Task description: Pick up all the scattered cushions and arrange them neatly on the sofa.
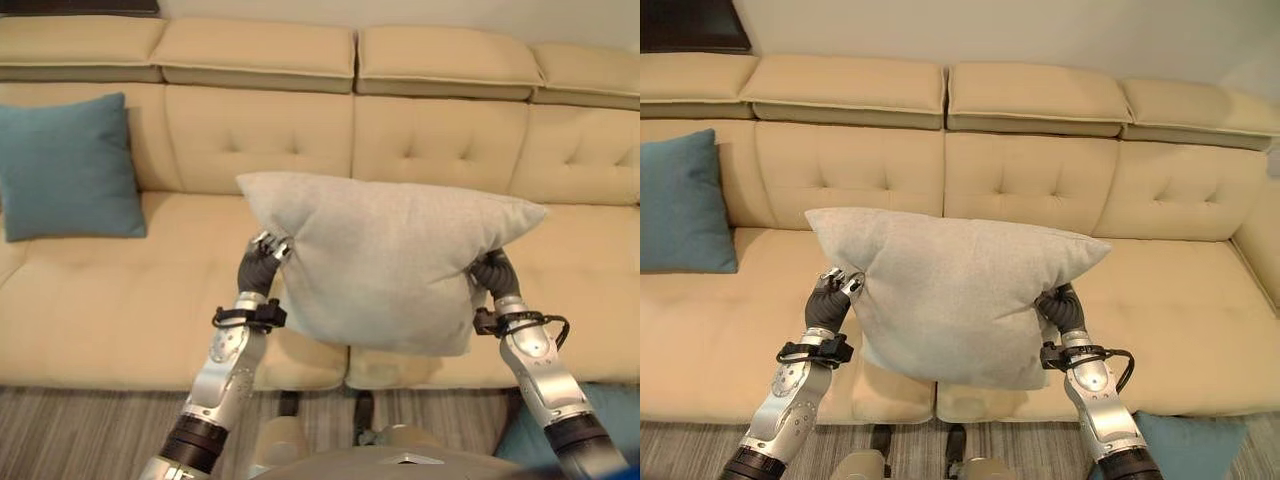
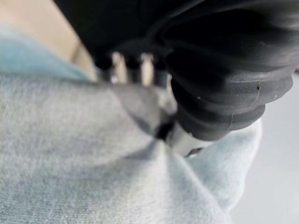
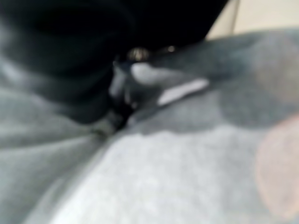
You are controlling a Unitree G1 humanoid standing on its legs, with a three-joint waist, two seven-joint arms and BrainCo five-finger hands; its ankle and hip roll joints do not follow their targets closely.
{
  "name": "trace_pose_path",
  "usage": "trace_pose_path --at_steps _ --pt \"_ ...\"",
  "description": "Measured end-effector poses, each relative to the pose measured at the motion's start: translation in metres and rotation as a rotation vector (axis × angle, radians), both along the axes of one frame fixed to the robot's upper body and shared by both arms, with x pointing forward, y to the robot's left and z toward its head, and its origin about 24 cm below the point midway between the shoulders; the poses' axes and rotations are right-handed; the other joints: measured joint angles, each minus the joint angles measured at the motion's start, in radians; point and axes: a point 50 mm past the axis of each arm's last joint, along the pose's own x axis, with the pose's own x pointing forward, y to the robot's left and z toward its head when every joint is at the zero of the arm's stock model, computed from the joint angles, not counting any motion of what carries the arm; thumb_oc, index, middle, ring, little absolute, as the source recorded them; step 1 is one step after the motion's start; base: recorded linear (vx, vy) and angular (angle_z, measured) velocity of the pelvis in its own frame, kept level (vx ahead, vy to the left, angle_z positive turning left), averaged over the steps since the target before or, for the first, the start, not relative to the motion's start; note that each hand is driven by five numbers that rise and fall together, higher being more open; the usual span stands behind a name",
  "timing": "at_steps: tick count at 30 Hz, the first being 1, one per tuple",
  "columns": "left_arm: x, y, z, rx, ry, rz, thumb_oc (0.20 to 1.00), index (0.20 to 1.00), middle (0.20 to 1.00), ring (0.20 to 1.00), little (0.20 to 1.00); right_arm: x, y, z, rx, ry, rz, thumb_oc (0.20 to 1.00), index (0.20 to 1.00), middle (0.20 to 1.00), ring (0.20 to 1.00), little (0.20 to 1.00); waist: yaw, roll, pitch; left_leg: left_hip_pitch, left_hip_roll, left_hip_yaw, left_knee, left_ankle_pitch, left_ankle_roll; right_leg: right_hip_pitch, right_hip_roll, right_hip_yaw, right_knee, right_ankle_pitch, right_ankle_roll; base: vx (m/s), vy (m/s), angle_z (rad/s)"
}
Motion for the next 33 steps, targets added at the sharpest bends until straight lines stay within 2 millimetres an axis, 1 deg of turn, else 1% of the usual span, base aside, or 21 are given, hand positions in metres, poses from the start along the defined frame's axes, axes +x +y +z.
trace_pose_path --at_steps 1,3,4,5,7,8,10,11,12,13,14,15,17,18,19,21,22,23,25,29,33 --pt "-0.001 0.001 -0.001 0.004 0.009 0.001 0.2 0.2 0.2 0.2 0.2 0.0 0.002 -0.001 0.006 0.001 0.001 0.2 0.2 0.2 0.2 0.2 -0.004 -0.007 0.0 0.014 -0.013 0.007 -0.017 0.001 0.007 -0.003 -0.013 0.016 0.01 -0.006 0.01 0.15 0.161 -0.36" --pt "-0.001 0.003 -0.002 0.016 0.016 -0.002 0.2 0.2 0.2 0.2 0.2 0.0 0.001 0.0 0.003 -0.003 -0.001 0.2 0.2 0.2 0.2 0.2 -0.002 -0.001 0.0 0.047 -0.038 0.051 -0.043 0.001 0.036 -0.009 -0.045 0.041 0.044 -0.026 0.037 0.12 0.132 -0.33" --pt "0.0 0.004 0.0 0.026 0.012 -0.001 0.2 0.2 0.2 0.2 0.2 0.0 0.002 0.001 0.004 -0.005 0.004 0.2 0.2 0.2 0.2 0.2 -0.003 0.002 0.001 0.058 -0.055 0.059 -0.044 -0.005 0.05 -0.013 -0.065 0.044 0.069 -0.034 0.042 0.12 0.112 -0.14" --pt "0.002 0.008 0.002 0.044 0.0 0.007 0.2 0.2 0.2 0.2 0.2 0.0 0.003 0.002 0.0 -0.01 0.008 0.2 0.2 0.2 0.2 0.2 0.001 0.002 0.001 0.061 -0.073 0.061 -0.045 -0.013 0.061 -0.013 -0.082 0.044 0.074 -0.045 0.055 0.12 0.096 -0.05" --pt "0.009 0.013 0.012 0.079 -0.033 0.01 0.2 0.2 0.2 0.2 0.2 0.004 0.005 0.006 0.002 -0.028 0.013 0.2 0.2 0.2 0.2 0.2 0.032 0.002 0.001 0.071 -0.086 0.072 -0.06 -0.015 0.065 -0.008 -0.094 0.053 0.061 -0.044 0.058 0.14 0.067 -0.03" --pt "0.013 0.013 0.018 0.083 -0.054 0.019 0.2 0.2 0.2 0.2 0.2 0.008 0.006 0.01 0.0 -0.044 0.015 0.2 0.2 0.2 0.2 0.2 0.038 0.002 0.001 0.088 -0.089 0.075 -0.067 -0.015 0.065 0.016 -0.096 0.055 0.041 -0.043 0.061 0.1 0.03 -0.03" --pt "0.026 0.012 0.036 0.116 -0.12 0.042 0.2 0.2 0.2 0.2 0.2 0.026 0.012 0.024 -0.016 -0.098 0.021 0.2 0.2 0.2 0.2 0.2 0.036 0.006 0.0 0.103 -0.087 0.081 -0.095 -0.013 0.066 0.034 -0.091 0.064 0.0 -0.032 0.067 -0.05 -0.007 -0.14" --pt "0.042 0.005 0.062 0.117 -0.209 0.064 0.2 0.2 0.2 0.2 0.2 0.053 0.022 0.045 -0.037 -0.16 0.025 0.2 0.2 0.2 0.2 0.2 0.031 0.008 0.001 0.063 -0.086 0.091 -0.091 -0.004 0.066 0.001 -0.089 0.074 -0.025 -0.006 0.07 -0.16 -0.036 -0.18" --pt "0.053 0.001 0.082 0.116 -0.279 0.074 0.2 0.2 0.2 0.2 0.2 0.069 0.026 0.063 -0.044 -0.213 0.023 0.2 0.2 0.2 0.2 0.2 0.025 0.014 0.005 0.025 -0.085 0.093 -0.091 0.007 0.068 -0.032 -0.088 0.075 -0.034 0.009 0.073 -0.18 -0.044 -0.14" --pt "0.061 -0.002 0.099 0.107 -0.342 0.09 0.2 0.2 0.2 0.2 0.2 0.079 0.027 0.079 -0.046 -0.262 0.01 0.2 0.2 0.2 0.2 0.2 0.026 0.02 0.008 -0.008 -0.085 0.093 -0.093 0.022 0.067 -0.065 -0.088 0.076 -0.034 0.024 0.071 -0.19 -0.048 0.01" --pt "0.068 -0.004 0.112 0.104 -0.384 0.107 0.2 0.2 0.2 0.2 0.2 0.085 0.028 0.09 -0.052 -0.295 0.0 0.2 0.2 0.2 0.2 0.2 0.027 0.026 0.012 -0.031 -0.084 0.091 -0.092 0.03 0.067 -0.087 -0.086 0.075 -0.034 0.03 0.069 -0.2 -0.046 0.02" --pt "0.072 -0.004 0.118 0.101 -0.399 0.121 0.2 0.2 0.2 0.2 0.2 0.089 0.03 0.096 -0.062 -0.308 -0.002 0.2 0.2 0.2 0.2 0.2 0.026 0.028 0.013 -0.044 -0.083 0.091 -0.089 0.031 0.067 -0.099 -0.085 0.075 -0.034 0.033 0.066 -0.12 -0.033 0.02" --pt "0.091 -0.001 0.137 0.109 -0.428 0.183 0.2 0.2 0.2 0.2 0.2 0.105 0.032 0.121 -0.116 -0.36 -0.008 0.2 0.2 0.2 0.2 0.2 0.026 0.035 0.018 -0.11 -0.077 0.091 -0.061 0.031 0.066 -0.152 -0.08 0.075 -0.034 0.047 0.063 -0.17 -0.037 -0.02" --pt "0.094 0.0 0.139 0.117 -0.426 0.195 0.2 0.2 0.2 0.2 0.2 0.107 0.032 0.127 -0.128 -0.376 -0.009 0.2 0.2 0.2 0.2 0.2 0.026 0.039 0.022 -0.124 -0.073 0.089 -0.062 0.033 0.064 -0.168 -0.076 0.075 -0.034 0.05 0.061 -0.26 -0.052 -0.07" --pt "0.105 0.0 0.14 0.157 -0.399 0.224 0.2 0.2 0.2 0.2 0.2 0.117 0.036 0.139 -0.171 -0.393 -0.016 0.2 0.2 0.2 0.2 0.2 0.026 0.039 0.022 -0.172 -0.067 0.093 -0.052 0.036 0.06 -0.211 -0.071 0.075 -0.033 0.058 0.061 -0.13 -0.025 -0.05" --pt "0.12 0.002 0.156 0.177 -0.407 0.281 0.2 0.2 0.2 0.2 0.2 0.132 0.04 0.169 -0.212 -0.444 -0.05 0.2 0.2 0.2 0.2 0.2 0.025 0.04 0.027 -0.248 -0.064 0.092 -0.05 0.056 0.053 -0.287 -0.067 0.075 -0.034 0.079 0.057 -0.09 -0.019 -0.05" --pt "0.128 0.0 0.171 0.184 -0.423 0.299 0.2 0.2 0.2 0.2 0.2 0.139 0.043 0.194 -0.239 -0.49 -0.066 0.2 0.2 0.2 0.2 0.2 0.025 0.04 0.028 -0.295 -0.061 0.092 -0.062 0.077 0.048 -0.341 -0.064 0.075 -0.034 0.098 0.054 -0.04 -0.015 -0.02" --pt "0.129 -0.002 0.176 0.176 -0.429 0.307 0.2 0.2 0.2 0.2 0.2 0.14 0.042 0.204 -0.245 -0.517 -0.079 0.2 0.2 0.2 0.2 0.2 0.024 0.042 0.036 -0.31 -0.06 0.089 -0.08 0.092 0.047 -0.364 -0.061 0.074 -0.034 0.102 0.052 -0.03 -0.008 -0.01" --pt "0.135 -0.005 0.18 0.21 -0.419 0.311 0.2 0.2 0.2 0.2 0.2 0.144 0.04 0.218 -0.285 -0.539 -0.112 0.2 0.2 0.2 0.2 0.2 0.024 0.042 0.048 -0.33 -0.054 0.082 -0.099 0.109 0.045 -0.392 -0.055 0.073 -0.034 0.104 0.052 -0.02 -0.011 0.05" --pt "0.139 -0.006 0.185 0.235 -0.42 0.322 0.2 0.2 0.2 0.2 0.2 0.149 0.039 0.234 -0.329 -0.562 -0.145 0.2 0.2 0.2 0.2 0.2 0.025 0.041 0.055 -0.37 -0.048 0.08 -0.108 0.114 0.038 -0.436 -0.048 0.071 -0.034 0.108 0.046 -0.01 -0.002 0.0" --pt "0.142 -0.008 0.204 0.246 -0.459 0.335 0.2 0.2 0.2 0.2 0.2 0.15 0.039 0.244 -0.367 -0.578 -0.158 0.2 0.2 0.2 0.2 0.2 0.025 0.041 0.056 -0.427 -0.046 0.077 -0.107 0.115 0.037 -0.492 -0.046 0.07 -0.034 0.112 0.041 0.0 0.0 0.0"
